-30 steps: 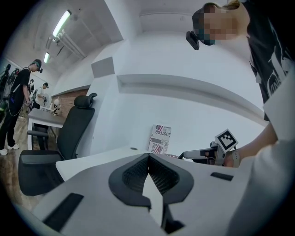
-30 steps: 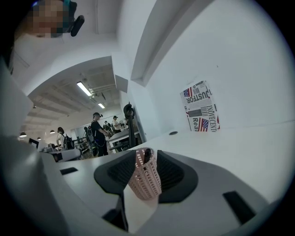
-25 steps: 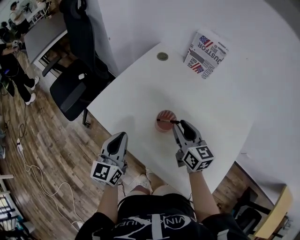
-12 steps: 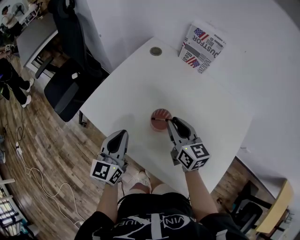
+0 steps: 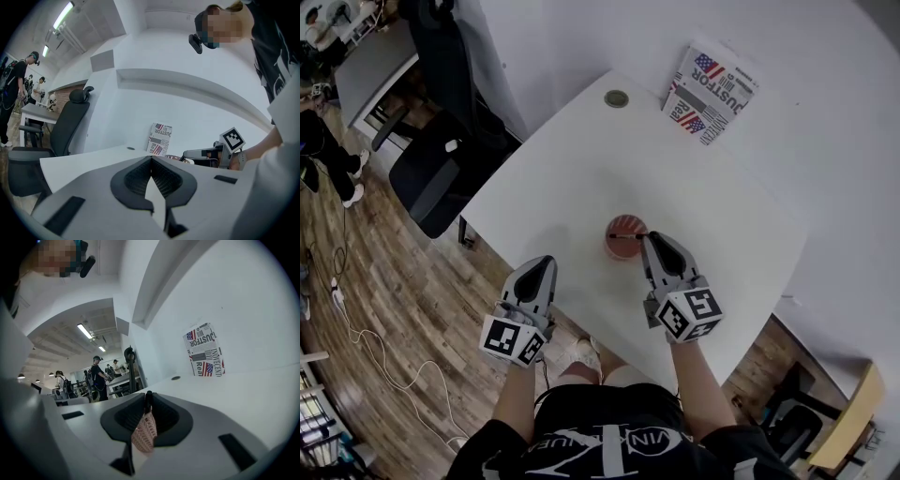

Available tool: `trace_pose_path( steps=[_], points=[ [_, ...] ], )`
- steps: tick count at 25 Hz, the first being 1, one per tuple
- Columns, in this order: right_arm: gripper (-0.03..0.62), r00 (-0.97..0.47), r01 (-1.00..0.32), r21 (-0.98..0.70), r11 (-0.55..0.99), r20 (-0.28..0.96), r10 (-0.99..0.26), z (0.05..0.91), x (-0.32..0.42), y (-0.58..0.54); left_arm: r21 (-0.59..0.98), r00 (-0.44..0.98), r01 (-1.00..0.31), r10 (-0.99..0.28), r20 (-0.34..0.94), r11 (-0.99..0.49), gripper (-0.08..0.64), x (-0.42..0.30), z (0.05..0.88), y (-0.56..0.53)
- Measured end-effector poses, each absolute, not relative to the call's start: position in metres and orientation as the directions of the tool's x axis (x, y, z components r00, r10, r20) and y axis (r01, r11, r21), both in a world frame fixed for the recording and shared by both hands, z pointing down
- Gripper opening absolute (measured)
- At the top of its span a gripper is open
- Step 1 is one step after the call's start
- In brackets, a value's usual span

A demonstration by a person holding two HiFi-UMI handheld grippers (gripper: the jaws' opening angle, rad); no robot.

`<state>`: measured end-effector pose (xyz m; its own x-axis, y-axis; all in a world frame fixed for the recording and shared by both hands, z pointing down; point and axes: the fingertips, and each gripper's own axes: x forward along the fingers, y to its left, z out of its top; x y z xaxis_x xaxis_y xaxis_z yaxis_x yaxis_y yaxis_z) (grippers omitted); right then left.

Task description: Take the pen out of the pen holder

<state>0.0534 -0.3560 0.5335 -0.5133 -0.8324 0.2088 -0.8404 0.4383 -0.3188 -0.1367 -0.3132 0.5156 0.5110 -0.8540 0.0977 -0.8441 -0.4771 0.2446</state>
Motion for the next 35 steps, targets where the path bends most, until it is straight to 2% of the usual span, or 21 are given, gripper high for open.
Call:
trace_pose_path(
  steps=[35],
  points=[
    [0.057,-0.490,-0.862,-0.200,0.466,0.095,-0.866,0.459,0.062,-0.320,0.212,0.477,-0.863,-0.878,0.042,-0.459,0.015,-0.154,0.475,-0.268]
  ],
)
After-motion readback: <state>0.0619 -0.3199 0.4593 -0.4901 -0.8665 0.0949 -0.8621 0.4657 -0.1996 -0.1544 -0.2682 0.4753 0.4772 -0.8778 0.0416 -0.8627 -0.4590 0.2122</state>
